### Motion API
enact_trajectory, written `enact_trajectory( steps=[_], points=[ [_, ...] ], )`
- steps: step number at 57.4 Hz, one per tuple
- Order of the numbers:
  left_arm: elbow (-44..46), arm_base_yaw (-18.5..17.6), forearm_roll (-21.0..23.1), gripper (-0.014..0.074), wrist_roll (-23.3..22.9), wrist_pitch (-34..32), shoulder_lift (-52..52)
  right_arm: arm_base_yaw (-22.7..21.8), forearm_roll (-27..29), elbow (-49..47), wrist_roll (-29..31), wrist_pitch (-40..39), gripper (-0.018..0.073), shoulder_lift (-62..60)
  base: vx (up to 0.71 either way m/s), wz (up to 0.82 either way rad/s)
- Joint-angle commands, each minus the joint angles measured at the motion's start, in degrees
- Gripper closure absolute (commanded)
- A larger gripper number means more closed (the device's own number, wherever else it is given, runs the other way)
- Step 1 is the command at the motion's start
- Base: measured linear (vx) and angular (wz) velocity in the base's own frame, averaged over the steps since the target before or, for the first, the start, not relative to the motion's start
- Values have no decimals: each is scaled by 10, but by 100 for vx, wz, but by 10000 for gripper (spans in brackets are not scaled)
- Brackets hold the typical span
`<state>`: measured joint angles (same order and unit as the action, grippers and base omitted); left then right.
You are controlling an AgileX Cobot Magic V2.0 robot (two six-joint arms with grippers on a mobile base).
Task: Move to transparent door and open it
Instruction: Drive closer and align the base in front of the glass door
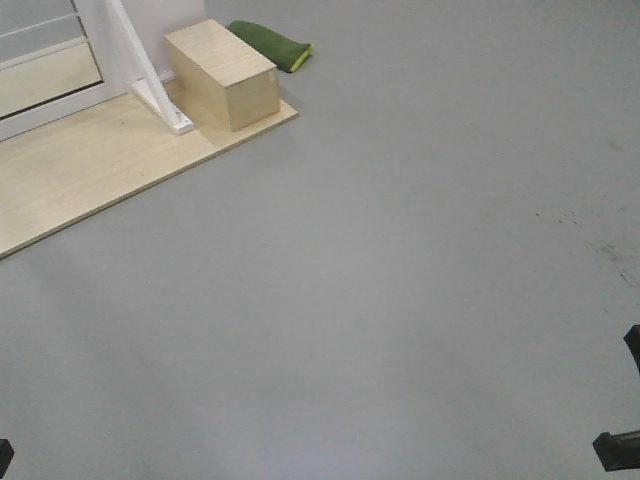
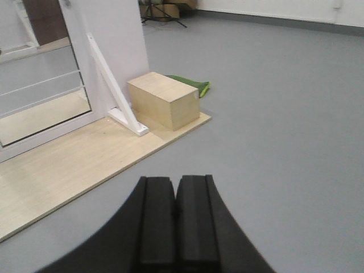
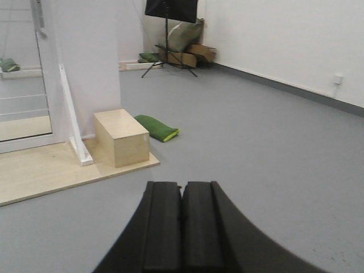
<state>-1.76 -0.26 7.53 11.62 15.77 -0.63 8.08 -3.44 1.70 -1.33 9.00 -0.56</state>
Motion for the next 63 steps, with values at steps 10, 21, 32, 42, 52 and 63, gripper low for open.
enact_trajectory(
  steps=[10, 21, 32, 42, 52, 63],
  points=[
    [-5, -4, 2, 602, -1, -44, -8, -3, -5, 2, 3, -49, 559, -7, 60, 49],
    [-5, -4, 2, 602, -1, -44, -8, -3, -5, 2, 3, -49, 559, -7, 60, 37],
    [-5, -4, 2, 602, -1, -44, -8, -3, -5, 2, 3, -49, 559, -7, 60, 30],
    [-5, -4, 2, 602, -1, -44, -8, -3, -5, 2, 3, -49, 559, -7, 60, 30],
    [-5, -4, 2, 602, -1, -44, -8, -3, -5, 2, 3, -49, 559, -7, 60, 29],
    [-5, -4, 2, 602, -1, -44, -8, -3, -5, 2, 3, -49, 559, -7, 61, 32]
  ],
)
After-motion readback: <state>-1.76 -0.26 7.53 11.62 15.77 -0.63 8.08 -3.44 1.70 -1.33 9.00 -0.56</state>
